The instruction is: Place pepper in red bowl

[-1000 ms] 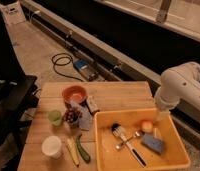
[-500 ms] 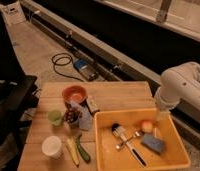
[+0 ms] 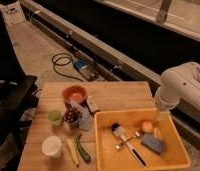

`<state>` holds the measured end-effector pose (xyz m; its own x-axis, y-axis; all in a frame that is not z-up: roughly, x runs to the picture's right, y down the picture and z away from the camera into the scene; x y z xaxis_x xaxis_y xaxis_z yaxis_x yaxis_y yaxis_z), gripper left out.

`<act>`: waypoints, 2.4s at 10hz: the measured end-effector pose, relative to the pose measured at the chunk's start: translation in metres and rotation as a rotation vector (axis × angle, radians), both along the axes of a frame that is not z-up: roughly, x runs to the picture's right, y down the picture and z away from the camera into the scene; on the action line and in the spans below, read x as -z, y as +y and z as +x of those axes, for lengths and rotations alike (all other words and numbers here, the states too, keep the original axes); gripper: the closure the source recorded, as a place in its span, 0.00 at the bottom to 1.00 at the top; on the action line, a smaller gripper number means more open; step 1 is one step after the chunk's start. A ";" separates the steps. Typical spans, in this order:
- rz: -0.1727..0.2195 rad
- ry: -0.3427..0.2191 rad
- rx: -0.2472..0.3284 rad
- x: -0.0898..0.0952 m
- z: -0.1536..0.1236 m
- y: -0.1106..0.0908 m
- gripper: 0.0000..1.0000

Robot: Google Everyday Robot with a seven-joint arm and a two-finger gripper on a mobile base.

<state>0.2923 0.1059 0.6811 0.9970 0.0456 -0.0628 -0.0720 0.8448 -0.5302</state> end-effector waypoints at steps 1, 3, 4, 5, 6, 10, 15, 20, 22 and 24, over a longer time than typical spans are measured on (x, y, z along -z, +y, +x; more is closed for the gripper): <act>0.000 0.000 0.000 0.000 0.000 0.000 0.35; 0.000 0.000 0.000 0.000 0.000 0.000 0.35; 0.000 0.000 0.000 0.000 0.000 0.000 0.35; 0.000 0.000 0.000 0.000 0.000 0.000 0.35; 0.000 0.000 0.000 0.000 0.000 0.000 0.35; 0.005 -0.003 0.009 0.002 0.000 -0.002 0.35; 0.074 -0.173 0.248 0.037 -0.061 -0.029 0.35; 0.066 -0.441 0.513 0.066 -0.167 -0.011 0.35; 0.068 -0.446 0.519 0.066 -0.170 -0.012 0.35; 0.065 -0.441 0.524 0.067 -0.170 -0.012 0.35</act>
<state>0.1219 0.0937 0.6142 0.8200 -0.4600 0.3405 0.5660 0.7401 -0.3631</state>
